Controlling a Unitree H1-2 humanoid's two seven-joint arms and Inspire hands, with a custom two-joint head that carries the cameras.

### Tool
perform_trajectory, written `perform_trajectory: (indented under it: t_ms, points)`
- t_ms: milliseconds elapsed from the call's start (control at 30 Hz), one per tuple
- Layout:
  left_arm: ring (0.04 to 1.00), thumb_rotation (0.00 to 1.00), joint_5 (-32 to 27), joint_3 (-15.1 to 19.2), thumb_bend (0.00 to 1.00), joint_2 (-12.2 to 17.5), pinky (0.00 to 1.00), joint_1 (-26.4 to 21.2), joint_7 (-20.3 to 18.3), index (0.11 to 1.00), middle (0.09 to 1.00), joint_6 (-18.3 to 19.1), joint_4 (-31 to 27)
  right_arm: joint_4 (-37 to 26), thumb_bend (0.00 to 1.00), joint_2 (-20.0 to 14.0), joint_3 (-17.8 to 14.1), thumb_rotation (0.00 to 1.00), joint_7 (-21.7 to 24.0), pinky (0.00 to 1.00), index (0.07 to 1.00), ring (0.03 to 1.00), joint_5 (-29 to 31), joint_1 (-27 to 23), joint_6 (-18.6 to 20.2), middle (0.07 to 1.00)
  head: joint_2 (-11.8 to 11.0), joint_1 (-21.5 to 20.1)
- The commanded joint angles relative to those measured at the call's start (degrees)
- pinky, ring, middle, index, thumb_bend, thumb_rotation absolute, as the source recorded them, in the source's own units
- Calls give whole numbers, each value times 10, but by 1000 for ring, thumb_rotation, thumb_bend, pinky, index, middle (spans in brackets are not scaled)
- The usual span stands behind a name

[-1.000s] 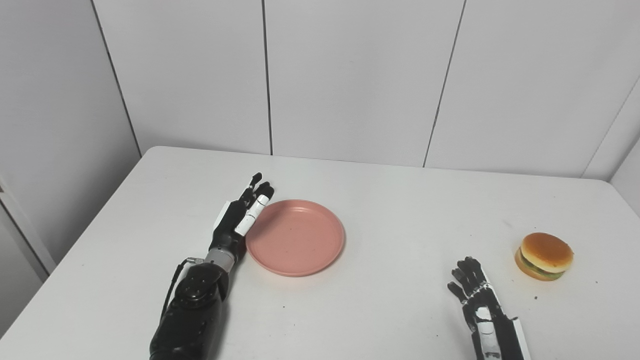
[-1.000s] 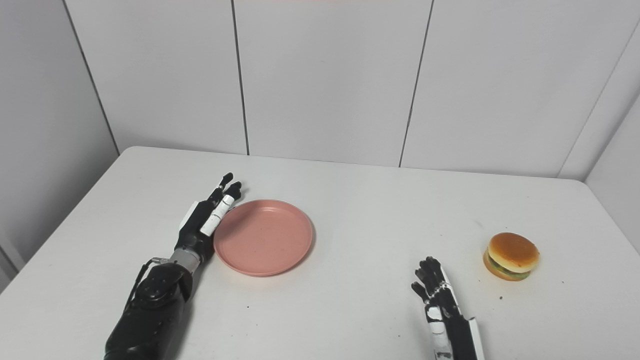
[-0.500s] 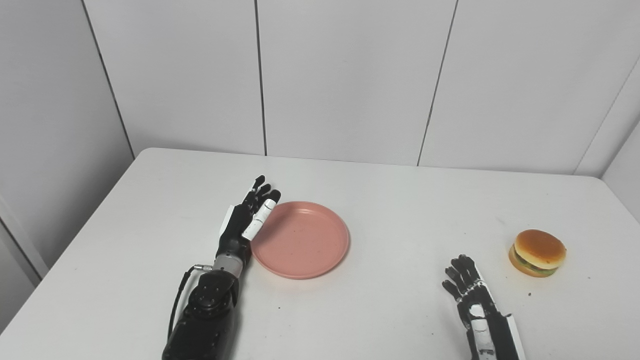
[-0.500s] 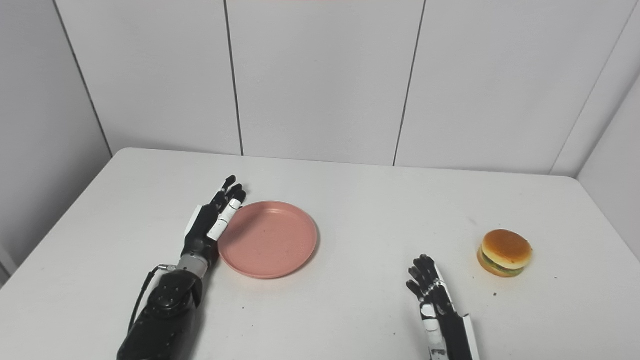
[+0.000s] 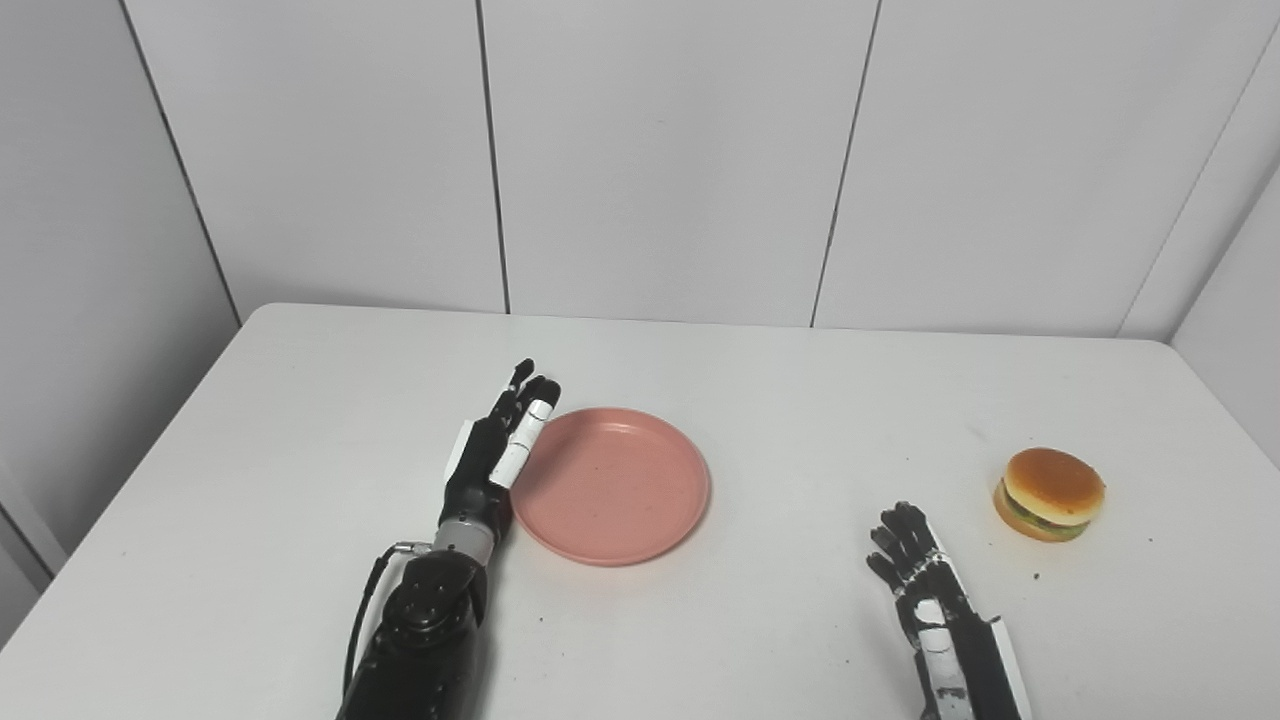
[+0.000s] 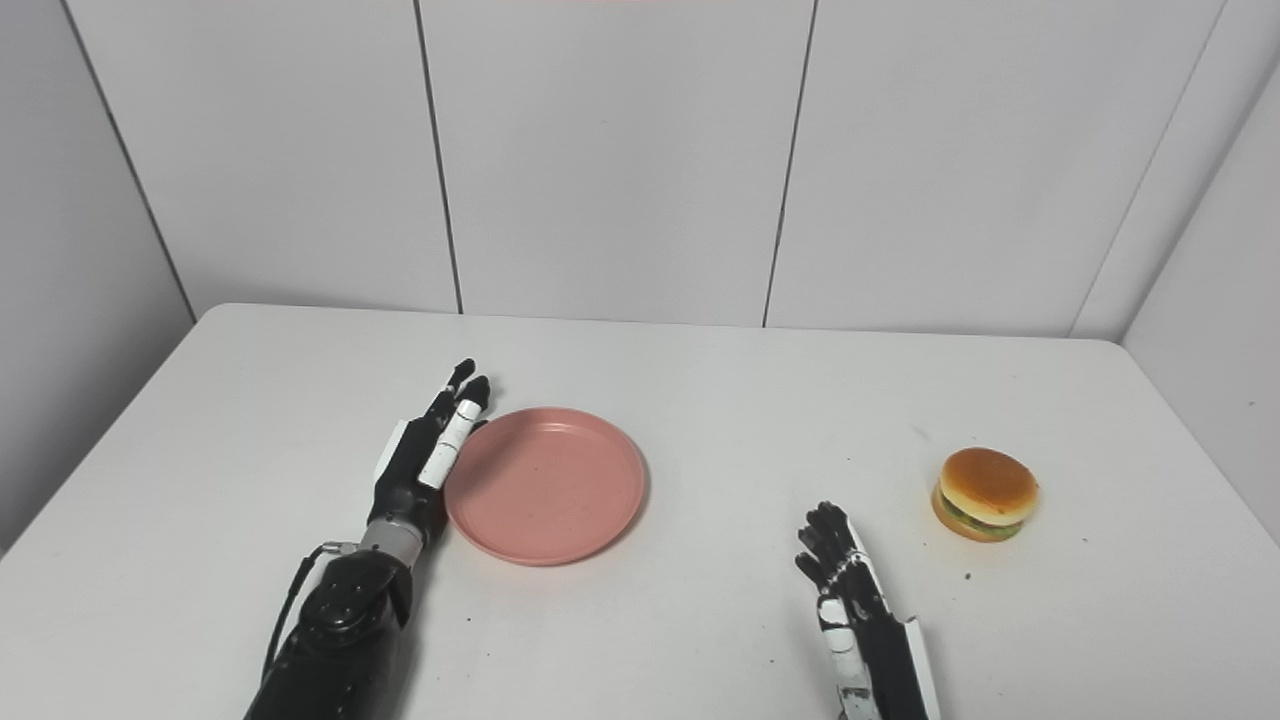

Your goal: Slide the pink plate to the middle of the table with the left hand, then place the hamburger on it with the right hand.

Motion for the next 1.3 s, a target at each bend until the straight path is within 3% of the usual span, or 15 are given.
perform_trajectory:
  t_ms: [0,367,733,967,1000,1100,1133,1233,1267]
  points:
    - [929,805,-6,-12,832,-15,854,-2,-17,937,927,25,-19,9,785,17,27,881,6,918,920,922,-9,4,50,927,3,-6]
    - [950,792,-14,-26,836,-30,874,20,-24,933,936,60,-67,3,773,24,36,877,-5,898,926,914,-20,4,53,924,10,-24]
    - [953,810,-20,-28,848,-31,860,29,-24,937,942,87,-112,2,768,34,50,892,-21,892,910,905,-36,1,51,916,22,-77]
    - [949,810,-26,-26,848,-29,852,30,-25,934,939,91,-114,2,769,37,54,888,-25,907,913,915,-36,0,53,923,26,-88]
    - [949,810,-28,-26,848,-28,852,29,-28,934,939,86,-107,0,769,38,55,888,-29,907,913,915,-40,1,52,923,31,-106]
    - [955,789,-27,-27,889,-26,902,28,-30,934,939,78,-95,-2,763,38,58,886,-39,898,908,921,-54,1,47,930,31,-108]
    - [953,789,-24,-28,891,-27,900,29,-29,935,938,75,-92,0,759,33,60,887,-48,893,908,921,-81,1,34,931,29,-111]
    - [945,802,-20,-30,860,-29,868,29,-28,945,940,69,-82,-2,714,8,72,900,-121,853,918,919,-273,-1,-12,935,27,-111]
    - [945,803,-20,-30,860,-29,866,30,-28,947,941,69,-81,-2,713,4,75,900,-136,847,919,914,-308,-2,-18,932,27,-111]
